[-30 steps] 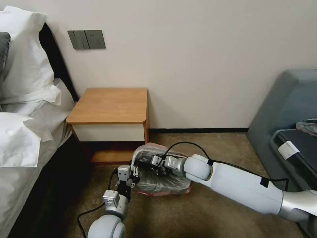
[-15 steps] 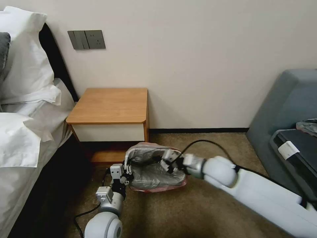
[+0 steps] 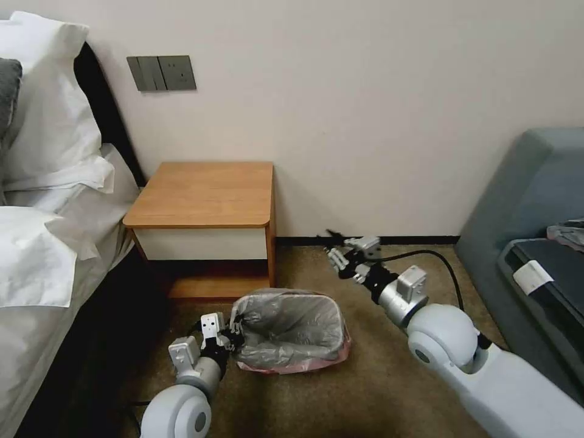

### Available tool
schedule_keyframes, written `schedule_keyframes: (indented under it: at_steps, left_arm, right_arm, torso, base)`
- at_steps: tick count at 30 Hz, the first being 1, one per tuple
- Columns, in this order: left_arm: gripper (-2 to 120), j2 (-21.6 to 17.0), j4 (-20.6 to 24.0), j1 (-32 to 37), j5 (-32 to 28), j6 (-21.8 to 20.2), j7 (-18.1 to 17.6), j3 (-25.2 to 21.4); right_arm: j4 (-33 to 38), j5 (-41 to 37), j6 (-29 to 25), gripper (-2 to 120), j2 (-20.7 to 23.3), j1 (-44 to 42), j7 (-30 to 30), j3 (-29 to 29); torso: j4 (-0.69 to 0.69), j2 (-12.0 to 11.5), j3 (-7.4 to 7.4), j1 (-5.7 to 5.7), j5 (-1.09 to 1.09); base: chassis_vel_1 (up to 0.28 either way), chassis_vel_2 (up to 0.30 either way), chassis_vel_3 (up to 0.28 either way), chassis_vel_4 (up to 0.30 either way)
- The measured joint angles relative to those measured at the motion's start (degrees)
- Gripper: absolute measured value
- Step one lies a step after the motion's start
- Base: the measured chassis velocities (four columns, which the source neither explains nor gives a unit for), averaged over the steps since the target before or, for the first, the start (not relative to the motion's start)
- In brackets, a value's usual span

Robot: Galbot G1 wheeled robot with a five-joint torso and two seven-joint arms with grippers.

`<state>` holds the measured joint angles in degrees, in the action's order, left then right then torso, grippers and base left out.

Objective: Pick up the garbage bag from the table and place it over the trash can.

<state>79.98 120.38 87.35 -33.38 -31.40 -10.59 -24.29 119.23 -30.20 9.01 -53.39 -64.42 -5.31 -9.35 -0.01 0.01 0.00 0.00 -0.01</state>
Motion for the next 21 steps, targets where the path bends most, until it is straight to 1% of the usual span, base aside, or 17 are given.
schedule_keyframes:
  at_steps: [1, 2, 5, 6, 9, 10, 12, 13, 14, 16, 17, 19, 20, 21]
  left_arm:
    - [3, 0.0, -0.4, 0.1, 0.0, -0.2, -0.2, 0.1]
    - [3, 0.0, -0.4, 0.1, 0.0, -0.2, -0.2, 0.1]
    - [3, 0.4, -1.9, 0.5, -0.3, -0.1, -1.2, 0.2]
    - [3, 0.4, -1.9, 0.5, -0.3, -0.1, -1.2, 0.2]
    - [3, 0.5, -2.7, 1.1, -0.6, 0.8, -1.2, 0.2]
    - [3, 0.5, -2.7, 1.1, -0.6, 0.8, -1.2, 0.2]
    - [3, 0.6, -2.6, 1.4, -0.6, 1.1, -1.2, 0.2]
    - [3, 0.6, -2.6, 1.4, -0.6, 1.1, -1.2, 0.2]
    - [4, 0.7, -2.5, 1.4, -0.7, 1.2, -1.2, 0.2]
    - [14, 1.0, -2.2, 1.5, -0.8, 1.1, -1.5, 0.3]
    - [14, 1.0, -2.2, 1.5, -0.8, 1.1, -1.5, 0.3]
    - [22, 1.2, -1.9, 1.6, -0.9, 1.0, -1.7, 0.4]
    - [28, 1.3, -1.9, 1.7, -0.9, 1.0, -1.8, 0.5]
    - [28, 1.3, -1.9, 1.7, -0.9, 1.0, -1.8, 0.5]
  right_arm:
    - [-0.1, 0.3, -0.3, 51, -0.5, -1.0, 0.2, -0.7]
    - [-0.1, 0.3, -0.3, 51, -0.5, -1.0, 0.2, -0.7]
    - [-0.2, 0.7, -0.6, 64, -1.2, -2.3, 0.6, -1.9]
    - [-0.2, 0.7, -0.6, 64, -1.2, -2.3, 0.6, -1.9]
    - [0.1, 1.3, -0.7, 80, -1.3, -3.1, 1.5, -2.4]
    - [0.1, 1.3, -0.7, 80, -1.3, -3.1, 1.5, -2.4]
    - [0.2, 2.0, -0.7, 89, -1.7, -3.7, 2.1, -2.5]
    - [0.2, 2.0, -0.7, 89, -1.7, -3.7, 2.1, -2.5]
    - [0.1, 2.4, -0.8, 94, -2.0, -4.1, 2.3, -2.5]
    - [0.0, 2.9, -1.0, 99, -2.3, -4.5, 2.5, -2.5]
    - [0.0, 2.9, -1.0, 99, -2.3, -4.5, 2.5, -2.5]
    - [-0.3, 3.5, -1.1, 100, -2.5, -4.6, 2.7, -2.5]
    - [-0.3, 3.5, -1.2, 100, -2.6, -4.6, 2.8, -2.4]
    - [-0.3, 3.5, -1.2, 100, -2.6, -4.6, 2.8, -2.4]
  torso:
    - [0.0, 0.0, 0.0, 0.0, 0.01]
    - [0.0, 0.0, 0.0, 0.0, 0.01]
    - [0.01, 0.0, 0.0, 0.0, 0.01]
    - [0.01, 0.0, 0.0, 0.0, 0.01]
    - [0.01, 0.0, 0.0, 0.0, 0.03]
    - [0.01, 0.0, 0.0, 0.0, 0.03]
    - [0.02, 0.0, 0.0, 0.0, 0.01]
    - [0.02, 0.0, 0.0, 0.0, 0.01]
    - [0.01, 0.0, 0.0, 0.0, 0.01]
    - [0.01, 0.0, 0.0, 0.0, 0.0]
    - [0.01, 0.0, 0.0, 0.0, 0.0]
    - [0.0, 0.0, 0.0, 0.0, 0.0]
    - [0.0, 0.0, 0.0, 0.0, 0.01]
    - [0.0, 0.0, 0.0, 0.0, 0.01]
  base:
    - [0.0, 0.0, 0.0, 0.0]
    - [0.0, 0.0, 0.0, 0.0]
    - [0.0, 0.0, 0.0, 0.0]
    - [0.0, 0.0, 0.0, 0.0]
    - [0.0, 0.0, 0.0, 0.0]
    - [0.0, 0.0, 0.0, 0.0]
    - [0.0, 0.0, 0.0, 0.0]
    - [0.0, 0.0, 0.0, 0.0]
    - [0.0, 0.0, 0.0, 0.0]
    - [0.0, 0.0, 0.0, 0.0]
    - [0.0, 0.0, 0.0, 0.0]
    - [0.0, 0.0, 0.0, 0.0]
    - [0.0, 0.0, 0.0, 0.0]
    - [0.0, 0.0, 0.0, 0.0]
